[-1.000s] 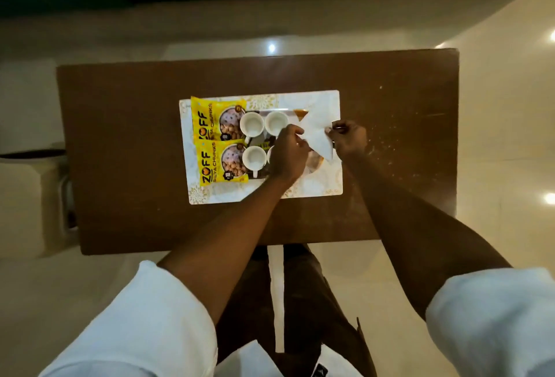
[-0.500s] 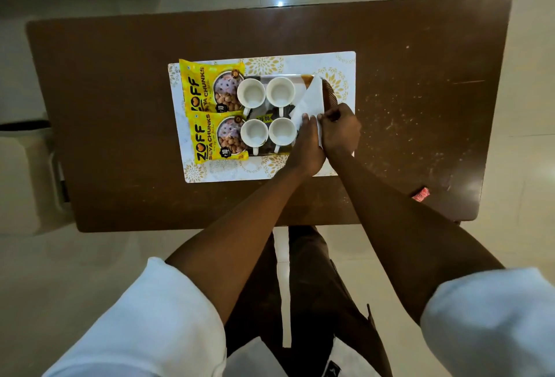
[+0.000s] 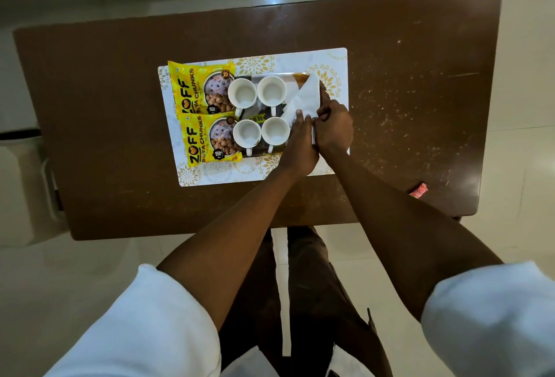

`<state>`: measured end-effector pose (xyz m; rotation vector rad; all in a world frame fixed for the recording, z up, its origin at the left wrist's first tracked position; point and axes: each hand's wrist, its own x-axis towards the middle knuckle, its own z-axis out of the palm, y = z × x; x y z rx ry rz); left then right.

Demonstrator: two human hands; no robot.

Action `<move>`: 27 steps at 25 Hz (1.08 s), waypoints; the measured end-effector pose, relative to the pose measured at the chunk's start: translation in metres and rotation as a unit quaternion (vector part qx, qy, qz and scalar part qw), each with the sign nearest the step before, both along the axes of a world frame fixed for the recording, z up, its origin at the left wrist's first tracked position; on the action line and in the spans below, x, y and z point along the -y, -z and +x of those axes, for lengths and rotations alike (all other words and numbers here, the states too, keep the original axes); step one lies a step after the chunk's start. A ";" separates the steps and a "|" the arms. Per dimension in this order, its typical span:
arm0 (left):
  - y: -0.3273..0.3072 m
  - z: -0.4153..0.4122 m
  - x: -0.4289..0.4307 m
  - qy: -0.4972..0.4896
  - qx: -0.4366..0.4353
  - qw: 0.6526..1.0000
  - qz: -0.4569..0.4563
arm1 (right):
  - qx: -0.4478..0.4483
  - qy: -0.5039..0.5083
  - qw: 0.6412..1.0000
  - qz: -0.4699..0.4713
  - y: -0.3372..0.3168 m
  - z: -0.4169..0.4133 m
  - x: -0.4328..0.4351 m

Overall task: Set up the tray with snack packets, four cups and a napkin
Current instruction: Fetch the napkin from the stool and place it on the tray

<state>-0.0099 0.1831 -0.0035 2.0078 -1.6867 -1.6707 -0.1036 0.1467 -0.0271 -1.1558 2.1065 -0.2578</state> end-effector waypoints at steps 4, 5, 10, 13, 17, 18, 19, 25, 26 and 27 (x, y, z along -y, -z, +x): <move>-0.003 -0.002 0.003 -0.018 -0.014 0.999 0.023 | -0.005 0.001 1.000 0.003 0.000 -0.001 0.003; -0.004 -0.002 0.003 -0.033 -0.018 0.999 0.029 | -0.005 0.003 1.000 0.006 0.000 -0.001 0.005; -0.004 -0.001 0.002 -0.054 -0.018 0.998 0.030 | -0.002 0.019 1.000 0.015 0.001 0.001 0.007; -0.002 -0.003 0.002 -0.044 -0.018 0.999 0.017 | 0.004 0.020 1.000 0.020 0.002 -0.001 0.007; 0.001 -0.006 -0.001 -0.045 -0.014 0.999 0.003 | 0.010 0.018 1.000 0.019 0.003 -0.003 0.008; -0.001 -0.007 -0.002 -0.054 -0.012 0.998 0.002 | 0.016 0.017 1.000 0.021 0.002 -0.004 0.007; -0.001 -0.009 -0.004 -0.058 -0.010 0.998 0.001 | 0.023 0.015 0.999 0.022 0.001 -0.005 0.007; -0.014 -0.033 -0.004 0.007 -0.058 0.998 -0.034 | 0.025 0.046 0.998 -0.029 -0.020 -0.034 -0.010; -0.017 -0.043 -0.003 0.018 -0.073 0.996 -0.038 | 0.020 0.065 0.997 -0.033 -0.025 -0.045 -0.016; -0.020 -0.054 -0.004 0.050 -0.063 0.995 -0.052 | 0.014 0.086 0.995 -0.039 -0.029 -0.060 -0.022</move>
